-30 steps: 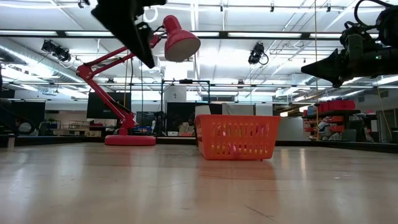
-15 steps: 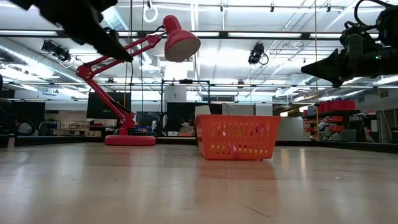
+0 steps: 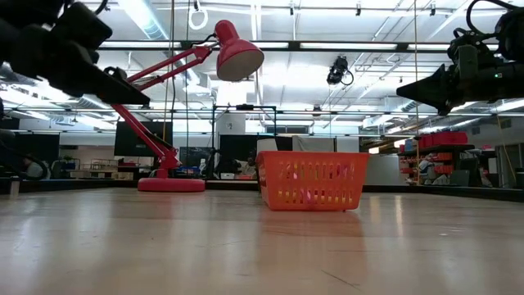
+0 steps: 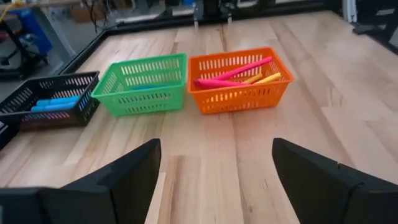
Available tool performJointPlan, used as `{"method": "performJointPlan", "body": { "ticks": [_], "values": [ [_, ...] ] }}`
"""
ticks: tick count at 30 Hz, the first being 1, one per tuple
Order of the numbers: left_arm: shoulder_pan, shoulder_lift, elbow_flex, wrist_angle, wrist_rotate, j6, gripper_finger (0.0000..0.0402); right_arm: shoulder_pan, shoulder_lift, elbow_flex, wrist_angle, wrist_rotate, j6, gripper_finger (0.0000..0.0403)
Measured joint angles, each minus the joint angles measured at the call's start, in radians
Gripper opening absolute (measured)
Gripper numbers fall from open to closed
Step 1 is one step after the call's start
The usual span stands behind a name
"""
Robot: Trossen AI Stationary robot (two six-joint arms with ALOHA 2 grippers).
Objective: Pick & Place Markers
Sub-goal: Return to Home Position
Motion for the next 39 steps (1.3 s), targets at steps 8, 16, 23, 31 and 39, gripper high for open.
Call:
{"method": "performJointPlan", "body": {
  "ticks": [8,16,23,31,39],
  "values": [
    [0.0,-0.082,-0.135,0.25,0.004,0.01,0.0314,0.0,0.0,0.0,0.0,0.0,0.0,0.001],
    [0.0,-0.18,-0.179,0.274,-0.007,0.017,0.0314,0.0,0.0,0.0,0.0,0.0,0.0,0.001],
    [0.0,-0.295,-0.191,0.208,-0.008,0.01,0.0314,0.0,0.0,0.0,0.0,0.0,0.0,0.001],
    [0.0,-0.458,-0.19,0.09,-0.004,0.009,0.0314,0.0,0.0,0.0,0.0,0.0,0.0,0.001],
    [0.001,-0.507,-0.189,0.081,-0.016,-0.018,0.0314,0.0,0.0,0.0,0.0,0.0,0.0,0.001]
  ]
}}
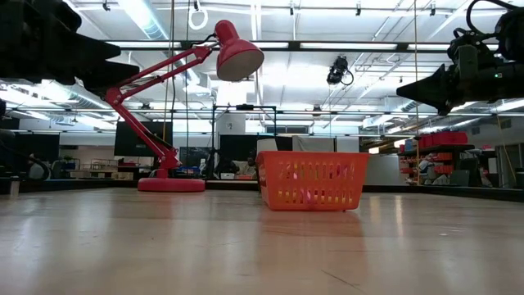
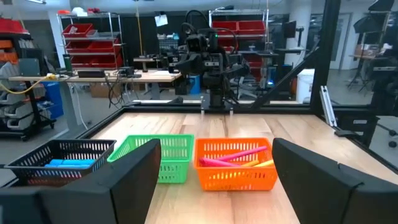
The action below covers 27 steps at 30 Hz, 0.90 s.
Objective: Pick & Place Markers
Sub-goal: Return to Home Position
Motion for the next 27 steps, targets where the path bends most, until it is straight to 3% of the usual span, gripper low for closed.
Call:
{"method": "performJointPlan", "body": {
  "ticks": [27],
  "values": [
    [0.0,0.006,-0.002,0.021,0.0,-0.013,0.0314,0.0,0.0,0.0,0.0,0.0,0.0,0.001]
  ]
}}
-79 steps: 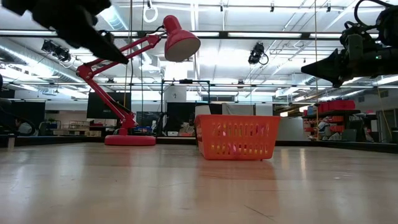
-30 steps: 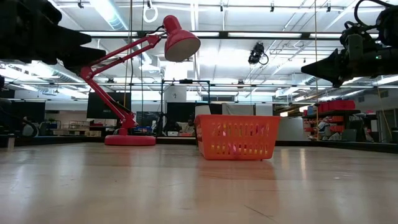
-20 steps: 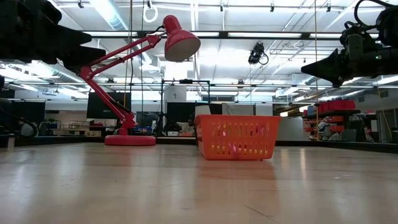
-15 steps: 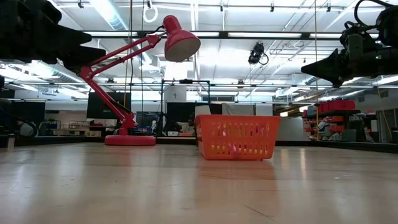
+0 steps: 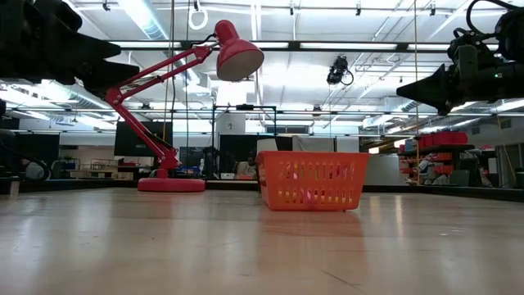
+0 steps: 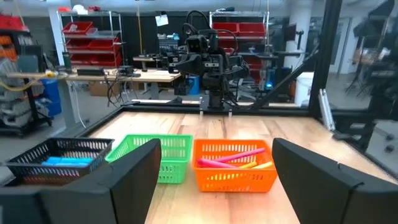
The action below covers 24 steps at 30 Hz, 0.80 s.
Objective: Pick & Place Markers
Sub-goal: Return to Home Position
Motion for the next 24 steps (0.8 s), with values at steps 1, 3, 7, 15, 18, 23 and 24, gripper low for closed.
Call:
{"method": "performJointPlan", "body": {
  "ticks": [1,3,7,15,18,23,24],
  "values": [
    [0.0,0.0,0.0,0.0,0.0,-0.017,0.0314,0.0,0.0,0.0,0.0,0.0,0.0,0.001],
    [0.0,0.0,0.0,0.001,0.0,-0.052,0.0314,0.0,0.0,0.0,0.0,0.0,0.0,0.001],
    [0.0,0.0,0.0,0.001,0.0,-0.146,0.0314,0.0,0.0,0.0,0.0,0.0,0.0,0.001],
    [0.0,0.0,0.0,0.001,0.0,-0.198,0.0314,0.0,0.0,0.0,0.0,0.0,0.0,0.001],
    [0.0,0.0,0.0,0.001,0.0,-0.197,0.0314,0.0,0.0,0.0,0.0,0.0,0.0,0.001],
    [0.0,0.0,0.0,0.001,0.0,-0.197,0.0314,0.0,0.0,0.0,0.0,0.0,0.0,0.001],
    [0.0,0.0,0.0,0.001,0.001,-0.198,0.0314,0.0,0.0,0.0,0.0,0.0,0.0,0.001]
  ]
}}
